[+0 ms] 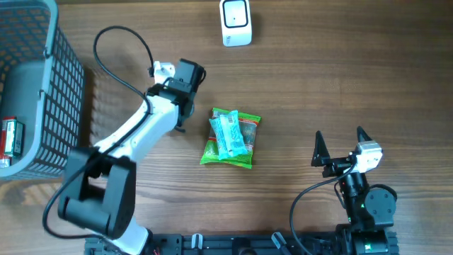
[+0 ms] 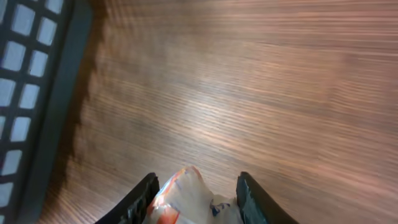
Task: Scan the item barcode
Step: 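Grasp the red Kleenex tissue pack with the left gripper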
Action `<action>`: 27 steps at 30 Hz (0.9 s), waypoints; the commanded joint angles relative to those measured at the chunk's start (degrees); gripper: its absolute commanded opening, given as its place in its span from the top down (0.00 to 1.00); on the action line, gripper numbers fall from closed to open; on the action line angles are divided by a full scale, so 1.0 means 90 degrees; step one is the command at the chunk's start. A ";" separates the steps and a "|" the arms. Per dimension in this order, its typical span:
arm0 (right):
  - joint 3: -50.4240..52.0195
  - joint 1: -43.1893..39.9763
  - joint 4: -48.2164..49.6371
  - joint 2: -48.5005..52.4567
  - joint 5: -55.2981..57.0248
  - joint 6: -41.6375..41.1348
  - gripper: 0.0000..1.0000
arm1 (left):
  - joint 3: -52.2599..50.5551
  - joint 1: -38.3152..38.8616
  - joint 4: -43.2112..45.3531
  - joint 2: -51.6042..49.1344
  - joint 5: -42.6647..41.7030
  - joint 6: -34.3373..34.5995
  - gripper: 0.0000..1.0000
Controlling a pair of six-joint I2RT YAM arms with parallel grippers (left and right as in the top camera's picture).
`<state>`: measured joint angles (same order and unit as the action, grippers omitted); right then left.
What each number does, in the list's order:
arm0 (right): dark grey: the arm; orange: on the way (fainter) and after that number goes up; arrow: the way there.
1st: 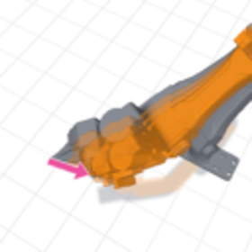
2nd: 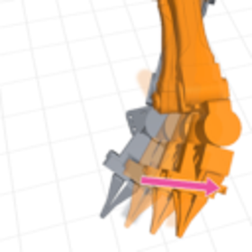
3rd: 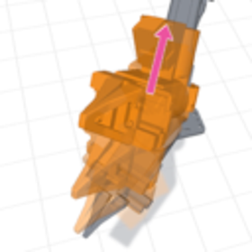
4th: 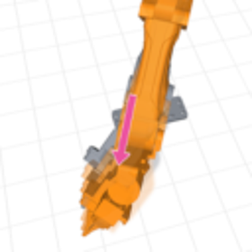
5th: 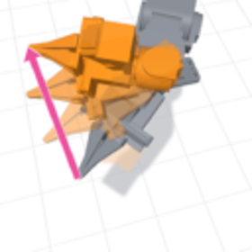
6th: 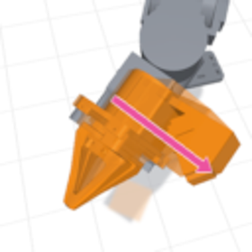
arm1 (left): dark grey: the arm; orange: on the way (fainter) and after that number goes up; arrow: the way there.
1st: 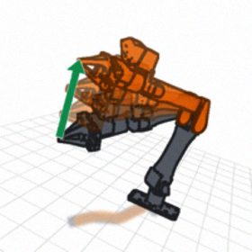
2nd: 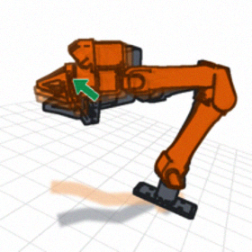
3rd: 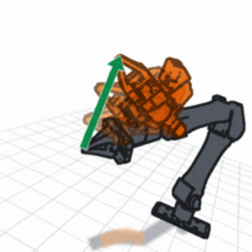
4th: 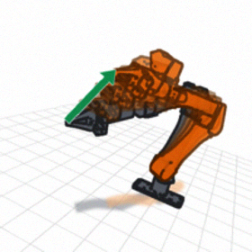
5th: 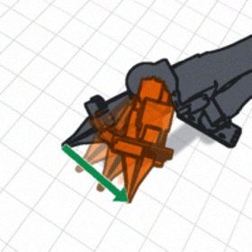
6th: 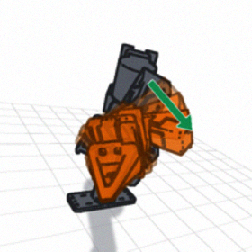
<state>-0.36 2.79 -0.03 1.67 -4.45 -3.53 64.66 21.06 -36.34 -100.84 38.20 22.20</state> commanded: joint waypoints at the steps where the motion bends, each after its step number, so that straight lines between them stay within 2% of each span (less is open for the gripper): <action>1: 0.0007 -0.0019 0.0017 0.0000 0.0061 0.0056 0.01 | -0.0211 -0.0007 0.0248 -0.0359 0.1083 0.0063 0.60; 6: 0.0007 -0.0022 0.0017 0.0000 0.0061 0.0056 0.00 | -0.0243 -0.0007 0.0304 -0.0546 0.0641 0.0119 0.60; 15: 0.0007 -0.0019 0.0017 0.0000 0.0061 0.0056 0.00 | -0.0988 -0.0007 0.0967 -0.0559 0.0646 0.0163 0.59; 27: 0.0007 -0.0019 0.0017 0.0000 0.0061 0.0056 0.00 | -0.1030 -0.0007 0.1178 -0.0559 0.0644 0.0155 0.38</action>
<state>-0.36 2.79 -0.03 1.67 -4.45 -3.53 55.75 21.06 -25.87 -105.12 43.46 23.07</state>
